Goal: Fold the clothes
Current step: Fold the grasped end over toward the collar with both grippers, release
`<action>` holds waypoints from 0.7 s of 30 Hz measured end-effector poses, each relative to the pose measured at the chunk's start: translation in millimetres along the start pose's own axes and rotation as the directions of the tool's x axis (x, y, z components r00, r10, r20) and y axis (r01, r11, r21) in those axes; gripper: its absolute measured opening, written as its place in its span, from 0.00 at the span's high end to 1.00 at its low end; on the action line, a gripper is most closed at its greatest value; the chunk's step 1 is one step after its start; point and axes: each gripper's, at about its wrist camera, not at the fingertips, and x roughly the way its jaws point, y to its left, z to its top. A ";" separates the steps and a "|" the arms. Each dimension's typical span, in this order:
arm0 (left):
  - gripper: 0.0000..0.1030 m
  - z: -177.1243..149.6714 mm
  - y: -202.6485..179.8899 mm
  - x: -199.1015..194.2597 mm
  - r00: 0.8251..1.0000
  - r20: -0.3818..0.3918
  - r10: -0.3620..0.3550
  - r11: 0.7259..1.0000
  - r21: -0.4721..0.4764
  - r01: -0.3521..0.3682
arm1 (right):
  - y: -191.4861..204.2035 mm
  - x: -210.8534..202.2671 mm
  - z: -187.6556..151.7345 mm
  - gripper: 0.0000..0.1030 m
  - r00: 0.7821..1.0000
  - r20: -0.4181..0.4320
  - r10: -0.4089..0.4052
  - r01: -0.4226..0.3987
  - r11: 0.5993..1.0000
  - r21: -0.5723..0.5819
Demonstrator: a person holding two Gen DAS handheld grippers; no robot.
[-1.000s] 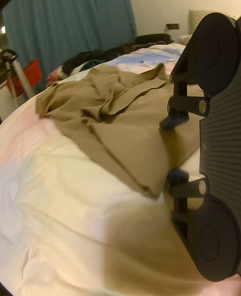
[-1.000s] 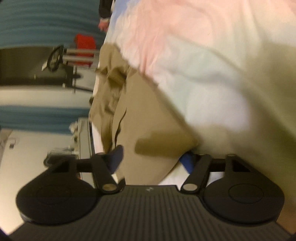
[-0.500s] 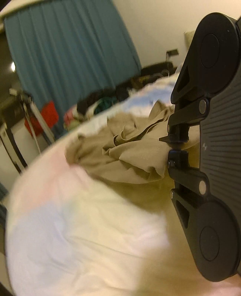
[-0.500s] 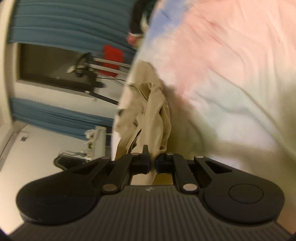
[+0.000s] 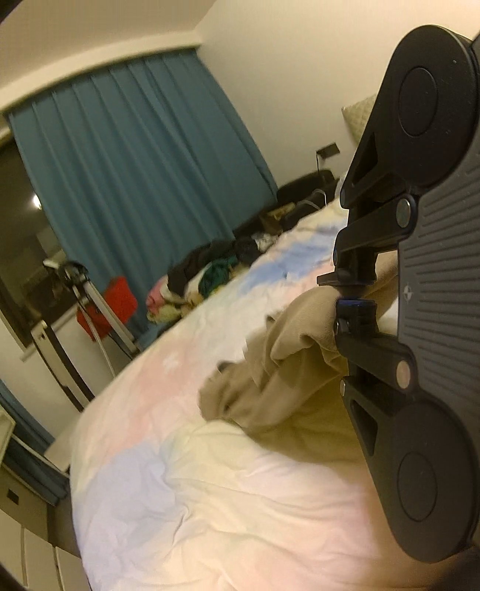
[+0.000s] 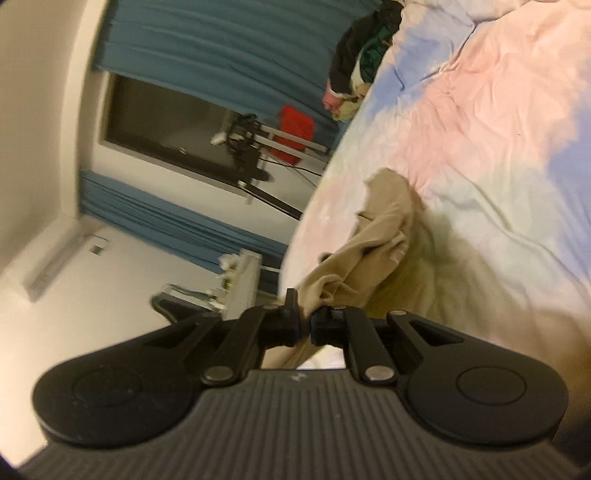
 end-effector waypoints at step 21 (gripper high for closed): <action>0.93 86.9 -1.1 180.1 0.966 0.031 0.257 0.958 0.124 -0.259 | -0.3 185.2 86.2 0.91 0.977 -0.008 -0.212 0.210 0.973 -0.099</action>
